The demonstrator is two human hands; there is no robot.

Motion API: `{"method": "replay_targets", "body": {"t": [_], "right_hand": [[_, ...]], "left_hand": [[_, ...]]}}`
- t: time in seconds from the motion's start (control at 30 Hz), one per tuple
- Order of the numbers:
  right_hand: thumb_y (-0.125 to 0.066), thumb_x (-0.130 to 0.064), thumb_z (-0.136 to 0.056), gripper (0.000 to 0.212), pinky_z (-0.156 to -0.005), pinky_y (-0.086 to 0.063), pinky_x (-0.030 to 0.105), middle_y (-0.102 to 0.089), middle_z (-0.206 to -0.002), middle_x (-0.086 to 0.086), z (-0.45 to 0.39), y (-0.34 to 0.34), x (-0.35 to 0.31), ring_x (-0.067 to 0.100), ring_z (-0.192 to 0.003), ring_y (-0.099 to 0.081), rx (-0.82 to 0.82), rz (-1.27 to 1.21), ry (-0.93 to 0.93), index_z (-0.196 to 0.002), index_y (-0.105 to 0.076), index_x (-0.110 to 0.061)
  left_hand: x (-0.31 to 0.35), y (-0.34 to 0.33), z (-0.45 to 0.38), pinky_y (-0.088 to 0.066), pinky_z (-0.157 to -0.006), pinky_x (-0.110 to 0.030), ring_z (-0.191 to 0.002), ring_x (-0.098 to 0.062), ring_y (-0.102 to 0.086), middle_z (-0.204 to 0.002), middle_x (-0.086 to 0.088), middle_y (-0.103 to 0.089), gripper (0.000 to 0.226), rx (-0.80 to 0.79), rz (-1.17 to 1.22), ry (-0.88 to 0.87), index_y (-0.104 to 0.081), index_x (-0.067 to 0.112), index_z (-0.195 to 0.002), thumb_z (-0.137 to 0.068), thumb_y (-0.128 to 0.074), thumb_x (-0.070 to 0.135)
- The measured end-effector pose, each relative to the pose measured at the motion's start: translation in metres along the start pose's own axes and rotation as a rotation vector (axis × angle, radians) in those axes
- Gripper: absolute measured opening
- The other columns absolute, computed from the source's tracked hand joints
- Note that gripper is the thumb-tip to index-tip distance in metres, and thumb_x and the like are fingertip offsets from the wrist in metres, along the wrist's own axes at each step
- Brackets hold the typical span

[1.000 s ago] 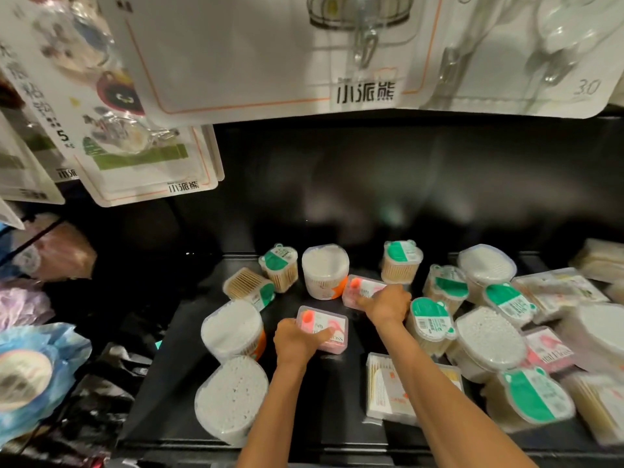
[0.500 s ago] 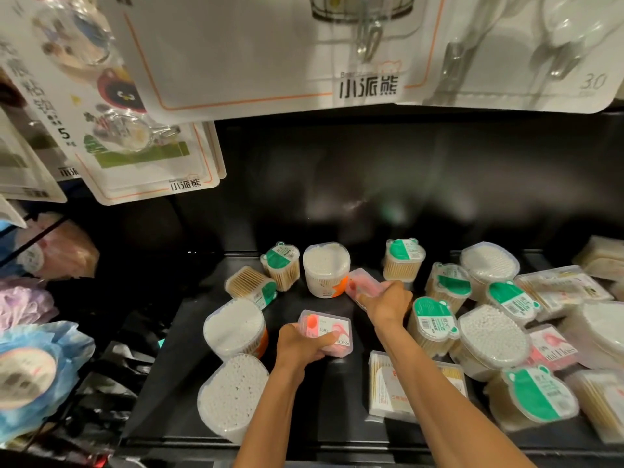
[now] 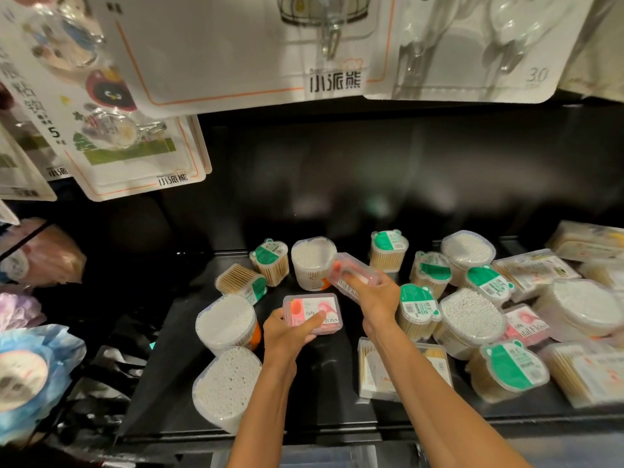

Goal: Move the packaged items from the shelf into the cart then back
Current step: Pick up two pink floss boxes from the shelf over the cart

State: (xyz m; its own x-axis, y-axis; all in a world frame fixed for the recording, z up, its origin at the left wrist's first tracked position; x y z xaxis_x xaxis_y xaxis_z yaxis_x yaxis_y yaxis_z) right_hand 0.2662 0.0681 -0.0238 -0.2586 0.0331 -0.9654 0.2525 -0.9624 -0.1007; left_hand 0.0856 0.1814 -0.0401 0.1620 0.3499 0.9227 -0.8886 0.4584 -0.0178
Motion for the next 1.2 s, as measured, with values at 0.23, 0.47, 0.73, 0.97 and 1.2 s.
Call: {"method": "replay_targets", "body": {"t": [0.23, 0.47, 0.73, 0.97, 1.2], "right_hand": [[-0.081, -0.022, -0.068, 0.055, -0.084, -0.056, 0.034, -0.069, -0.109, 0.015, 0.023, -0.001, -0.029, 0.024, -0.099, -0.068, -0.196, -0.363, -0.171, -0.117, -0.062, -0.008], [-0.063, -0.011, -0.087, 0.035, -0.087, -0.056, 0.039, -0.069, -0.112, 0.014, 0.046, 0.062, -0.062, 0.025, -0.104, -0.067, -0.328, -0.523, -0.156, -0.121, -0.059, -0.007], [-0.068, -0.004, -0.074, 0.047, -0.092, -0.052, 0.043, -0.067, -0.116, 0.016, 0.075, 0.257, -0.061, 0.032, -0.108, -0.063, -0.142, -0.452, -0.071, -0.121, -0.059, -0.005], [-0.069, -0.004, -0.069, 0.043, -0.075, -0.06, 0.033, -0.071, -0.103, 0.017, 0.15, 0.491, -0.042, 0.031, -0.095, -0.068, 0.186, -0.449, 0.005, -0.111, -0.064, -0.001], [-0.076, -0.01, -0.062, 0.051, -0.068, -0.057, 0.036, -0.073, -0.096, 0.017, 0.254, 0.701, -0.027, 0.028, -0.079, -0.071, 0.484, -0.443, 0.027, -0.11, -0.063, -0.003]], "left_hand": [[0.019, -0.001, 0.017, -0.057, -0.08, -0.034, -0.095, -0.021, -0.067, -0.101, -0.009, -0.07, 0.036, -0.035, 0.183, -0.039, -0.062, 0.012, -0.104, -0.072, -0.079, 0.006], [0.046, -0.05, 0.057, -0.055, -0.079, -0.03, -0.1, -0.02, -0.068, -0.108, -0.007, -0.071, 0.04, -0.24, 0.209, -0.127, -0.062, 0.013, -0.115, -0.077, -0.075, 0.009], [0.013, -0.182, 0.15, -0.056, -0.08, -0.034, -0.098, -0.024, -0.068, -0.105, -0.009, -0.072, 0.037, -0.517, 0.137, -0.105, -0.063, 0.01, -0.113, -0.078, -0.074, 0.005], [-0.078, -0.33, 0.291, -0.053, -0.09, -0.042, -0.098, -0.025, -0.068, -0.103, -0.008, -0.072, 0.036, -0.761, -0.007, -0.053, -0.066, 0.012, -0.104, -0.072, -0.078, -0.001], [-0.178, -0.454, 0.461, -0.055, -0.087, -0.043, -0.097, -0.028, -0.068, -0.103, -0.013, -0.072, 0.048, -1.073, -0.238, 0.021, -0.065, 0.005, -0.109, -0.066, -0.085, 0.008]]}}
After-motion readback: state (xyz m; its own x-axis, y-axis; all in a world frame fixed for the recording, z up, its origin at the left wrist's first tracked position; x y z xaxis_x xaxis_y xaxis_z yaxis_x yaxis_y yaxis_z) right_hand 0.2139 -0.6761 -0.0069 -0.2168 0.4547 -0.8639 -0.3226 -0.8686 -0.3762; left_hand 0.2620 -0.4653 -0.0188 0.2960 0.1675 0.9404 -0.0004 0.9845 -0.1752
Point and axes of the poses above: each hand's wrist, its own z-axis away from the middle knuckle, its own y-axis out of the back of the hand, x = y × z, the point moved 10 cm from there along -z, towards the middle knuckle
